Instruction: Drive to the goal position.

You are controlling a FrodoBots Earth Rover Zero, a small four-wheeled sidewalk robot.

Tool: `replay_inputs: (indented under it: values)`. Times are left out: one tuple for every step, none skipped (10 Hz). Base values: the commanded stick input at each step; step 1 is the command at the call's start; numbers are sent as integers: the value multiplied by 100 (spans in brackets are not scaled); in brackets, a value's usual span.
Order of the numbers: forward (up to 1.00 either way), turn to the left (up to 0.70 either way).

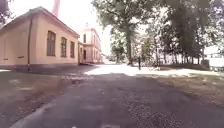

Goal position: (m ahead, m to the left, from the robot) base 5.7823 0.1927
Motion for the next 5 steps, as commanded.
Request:
replay_inputs:
  values:
    - [70, 0]
    - [70, 0]
    - [70, 0]
    - [70, 0]
    - [70, 0]
